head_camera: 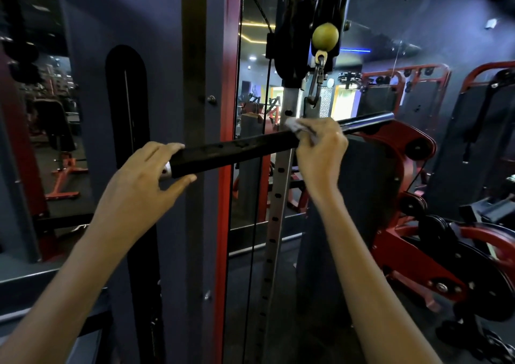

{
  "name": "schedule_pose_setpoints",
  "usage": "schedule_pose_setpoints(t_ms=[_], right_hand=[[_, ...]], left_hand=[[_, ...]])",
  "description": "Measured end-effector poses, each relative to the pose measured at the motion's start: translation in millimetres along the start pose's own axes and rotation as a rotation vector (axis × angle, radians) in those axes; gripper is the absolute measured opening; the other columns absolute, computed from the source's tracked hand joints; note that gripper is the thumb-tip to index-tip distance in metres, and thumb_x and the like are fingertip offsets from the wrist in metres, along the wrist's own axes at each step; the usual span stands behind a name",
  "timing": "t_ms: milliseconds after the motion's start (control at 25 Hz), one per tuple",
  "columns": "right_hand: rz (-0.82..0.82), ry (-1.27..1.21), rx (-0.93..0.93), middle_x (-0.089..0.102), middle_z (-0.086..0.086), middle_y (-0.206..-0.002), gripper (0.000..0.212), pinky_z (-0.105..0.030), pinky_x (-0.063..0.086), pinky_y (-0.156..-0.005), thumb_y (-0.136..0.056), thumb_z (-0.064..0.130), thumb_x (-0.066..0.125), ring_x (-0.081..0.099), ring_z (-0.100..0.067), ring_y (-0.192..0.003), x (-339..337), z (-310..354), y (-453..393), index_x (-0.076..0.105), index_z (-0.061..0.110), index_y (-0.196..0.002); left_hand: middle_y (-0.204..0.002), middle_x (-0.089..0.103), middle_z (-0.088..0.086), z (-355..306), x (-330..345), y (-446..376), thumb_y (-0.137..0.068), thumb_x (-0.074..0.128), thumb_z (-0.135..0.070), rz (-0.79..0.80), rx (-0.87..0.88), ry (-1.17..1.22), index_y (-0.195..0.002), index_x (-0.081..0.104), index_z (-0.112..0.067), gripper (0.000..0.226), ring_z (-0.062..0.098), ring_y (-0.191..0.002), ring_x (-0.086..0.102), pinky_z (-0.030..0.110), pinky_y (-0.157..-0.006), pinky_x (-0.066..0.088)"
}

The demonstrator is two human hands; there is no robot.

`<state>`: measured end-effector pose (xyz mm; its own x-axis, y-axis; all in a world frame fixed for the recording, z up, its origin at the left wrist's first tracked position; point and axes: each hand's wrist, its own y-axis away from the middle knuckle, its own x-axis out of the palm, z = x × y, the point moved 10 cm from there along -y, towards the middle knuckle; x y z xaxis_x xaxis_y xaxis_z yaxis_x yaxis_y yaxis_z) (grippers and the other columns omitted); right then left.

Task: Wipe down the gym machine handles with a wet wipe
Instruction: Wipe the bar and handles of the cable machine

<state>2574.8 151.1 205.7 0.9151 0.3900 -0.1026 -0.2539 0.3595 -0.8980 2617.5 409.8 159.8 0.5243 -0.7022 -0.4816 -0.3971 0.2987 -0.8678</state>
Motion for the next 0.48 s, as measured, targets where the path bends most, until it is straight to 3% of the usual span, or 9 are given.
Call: schedule_pose_setpoints(t_ms=[120, 360, 480], right_hand=[[0.097, 0.133, 0.072, 0.060, -0.008, -0.103, 0.022, -0.003, 0.034, -0.074, -0.089, 0.001, 0.054, 0.050, -0.013, -0.093, 17.0, -6.7, -0.6, 0.066, 0.004, -0.107], [0.286, -0.105, -0.157, 0.058, 0.000, -0.095, 0.023, -0.007, 0.041, -0.081, -0.084, -0.006, 0.056, 0.051, -0.002, -0.085, 45.5, 63.5, 43.0, 0.068, 0.003, -0.101], [0.133, -0.016, -0.036, 0.064, -0.003, -0.095, 0.024, -0.016, 0.045, -0.086, -0.083, -0.008, 0.056, 0.053, -0.002, -0.083, 22.1, 37.6, 19.1, 0.069, 0.003, -0.099]], left_hand=[[-0.108, 0.059, 0.011, -0.6, -0.6, 4.7, -0.078, 0.073, -0.017, -0.007, -0.027, 0.052, -0.121, 0.056, -0.003, 0.048, 0.019, -0.093, 0.056, 0.029, -0.082, 0.044], [-0.104, 0.059, 0.010, 5.8, 1.2, 8.0, -0.077, 0.074, -0.014, -0.009, -0.038, 0.141, -0.116, 0.059, -0.004, 0.044, 0.022, -0.091, 0.057, 0.029, -0.080, 0.044], [-0.108, 0.059, 0.008, 8.4, 1.1, 10.8, -0.078, 0.073, -0.017, -0.003, -0.045, 0.170, -0.120, 0.058, -0.005, 0.046, 0.016, -0.092, 0.054, 0.027, -0.080, 0.043]])
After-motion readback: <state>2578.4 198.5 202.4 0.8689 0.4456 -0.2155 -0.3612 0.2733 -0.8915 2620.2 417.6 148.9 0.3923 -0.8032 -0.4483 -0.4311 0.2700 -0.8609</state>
